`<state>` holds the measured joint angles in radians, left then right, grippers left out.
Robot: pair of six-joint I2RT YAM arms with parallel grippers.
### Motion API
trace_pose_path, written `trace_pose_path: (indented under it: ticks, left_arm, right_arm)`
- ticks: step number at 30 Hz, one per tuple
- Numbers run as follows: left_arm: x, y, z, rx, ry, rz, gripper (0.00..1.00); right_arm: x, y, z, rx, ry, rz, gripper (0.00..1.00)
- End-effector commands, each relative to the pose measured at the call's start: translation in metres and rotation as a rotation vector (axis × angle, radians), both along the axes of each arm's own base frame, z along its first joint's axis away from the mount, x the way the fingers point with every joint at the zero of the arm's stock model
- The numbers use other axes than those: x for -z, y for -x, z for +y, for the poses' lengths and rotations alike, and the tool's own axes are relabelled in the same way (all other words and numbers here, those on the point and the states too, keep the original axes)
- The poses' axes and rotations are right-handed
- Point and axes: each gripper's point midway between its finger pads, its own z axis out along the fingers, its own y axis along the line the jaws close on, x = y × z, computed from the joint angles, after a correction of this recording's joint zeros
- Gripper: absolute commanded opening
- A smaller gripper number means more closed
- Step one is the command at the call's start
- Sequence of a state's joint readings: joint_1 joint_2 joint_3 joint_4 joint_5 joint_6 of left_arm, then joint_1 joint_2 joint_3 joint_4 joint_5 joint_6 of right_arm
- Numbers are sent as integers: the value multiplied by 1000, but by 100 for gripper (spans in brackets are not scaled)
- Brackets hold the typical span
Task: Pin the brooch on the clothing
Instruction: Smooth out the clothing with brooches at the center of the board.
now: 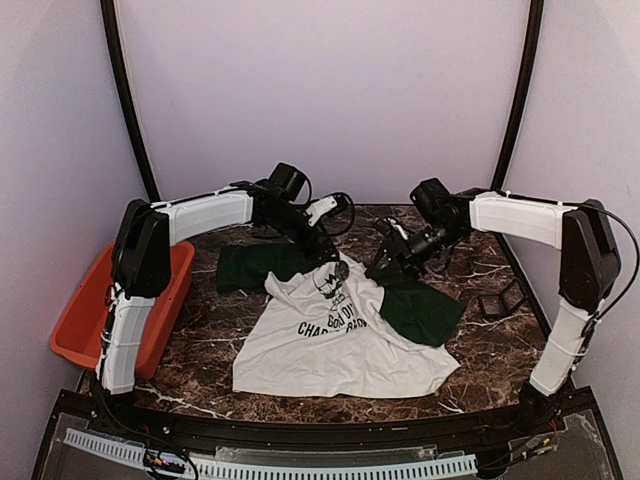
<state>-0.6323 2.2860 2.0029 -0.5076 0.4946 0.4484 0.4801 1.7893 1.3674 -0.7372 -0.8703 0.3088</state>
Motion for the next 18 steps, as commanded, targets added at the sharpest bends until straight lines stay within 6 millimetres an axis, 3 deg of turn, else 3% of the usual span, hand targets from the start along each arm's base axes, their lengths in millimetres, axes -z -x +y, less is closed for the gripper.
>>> trace_pose_path:
  ticks: [1, 5, 11, 14, 15, 18]
  left_arm:
    - [-44, -54, 37, -255, 36, -110, 99]
    - [-41, -68, 55, -301, 15, -124, 99]
    - [-47, -40, 55, -115, 50, -75, 99]
    - [-51, 5, 51, 85, 96, 34, 99]
    - [-62, 20, 47, 166, 150, 45, 99]
    - [-68, 37, 47, 227, 177, 92, 99]
  right_arm:
    - [-32, 3, 6, -42, -4, -163, 58]
    - [-32, -18, -20, 57, 144, -275, 64]
    - [-10, -70, -75, 275, 319, -275, 65]
    - [23, -101, -101, 375, 475, -265, 64]
    - [30, -111, -102, 382, 505, -267, 64]
    - [45, -136, -92, 372, 511, -256, 64]
